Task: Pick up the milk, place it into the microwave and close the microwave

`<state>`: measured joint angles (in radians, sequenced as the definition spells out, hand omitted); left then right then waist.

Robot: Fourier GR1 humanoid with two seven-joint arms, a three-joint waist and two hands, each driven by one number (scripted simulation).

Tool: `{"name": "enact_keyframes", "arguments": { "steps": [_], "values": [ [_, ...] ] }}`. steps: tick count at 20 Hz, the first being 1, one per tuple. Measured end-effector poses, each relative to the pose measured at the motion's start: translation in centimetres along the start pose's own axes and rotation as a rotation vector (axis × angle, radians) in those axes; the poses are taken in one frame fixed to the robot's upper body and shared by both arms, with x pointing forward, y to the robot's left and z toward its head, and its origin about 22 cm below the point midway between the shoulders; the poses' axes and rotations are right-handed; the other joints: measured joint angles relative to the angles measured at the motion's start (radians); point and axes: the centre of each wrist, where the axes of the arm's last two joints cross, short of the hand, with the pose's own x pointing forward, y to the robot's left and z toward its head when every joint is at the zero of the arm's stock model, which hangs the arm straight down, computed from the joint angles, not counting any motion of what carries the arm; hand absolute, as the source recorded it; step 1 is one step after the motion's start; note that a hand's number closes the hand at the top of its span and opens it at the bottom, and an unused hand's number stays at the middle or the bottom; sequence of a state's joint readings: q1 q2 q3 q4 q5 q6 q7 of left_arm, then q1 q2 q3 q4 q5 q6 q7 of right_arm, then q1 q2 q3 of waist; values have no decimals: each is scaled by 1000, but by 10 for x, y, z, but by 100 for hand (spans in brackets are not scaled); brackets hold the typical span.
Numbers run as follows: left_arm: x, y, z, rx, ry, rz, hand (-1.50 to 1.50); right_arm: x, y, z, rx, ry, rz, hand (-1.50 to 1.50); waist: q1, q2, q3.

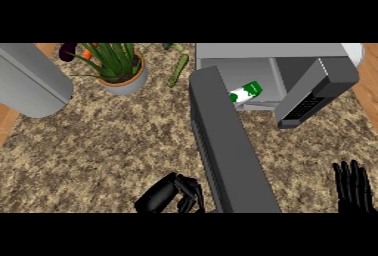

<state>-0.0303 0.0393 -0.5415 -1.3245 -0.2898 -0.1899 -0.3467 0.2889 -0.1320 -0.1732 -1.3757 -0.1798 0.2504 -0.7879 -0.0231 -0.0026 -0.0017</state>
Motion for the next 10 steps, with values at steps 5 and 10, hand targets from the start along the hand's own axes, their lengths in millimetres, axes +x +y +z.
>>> {"name": "enact_keyframes", "arguments": {
  "steps": [5,10],
  "values": [
    [-5,-22,-34,-42,-4,-12,150,28,3,4,40,-31,-32,-150,-10,4,0],
    [-2,-37,-59,-43,-1,-34,150,53,4,-2,95,-55,-63,-150,-33,8,-1]
  ]
}}
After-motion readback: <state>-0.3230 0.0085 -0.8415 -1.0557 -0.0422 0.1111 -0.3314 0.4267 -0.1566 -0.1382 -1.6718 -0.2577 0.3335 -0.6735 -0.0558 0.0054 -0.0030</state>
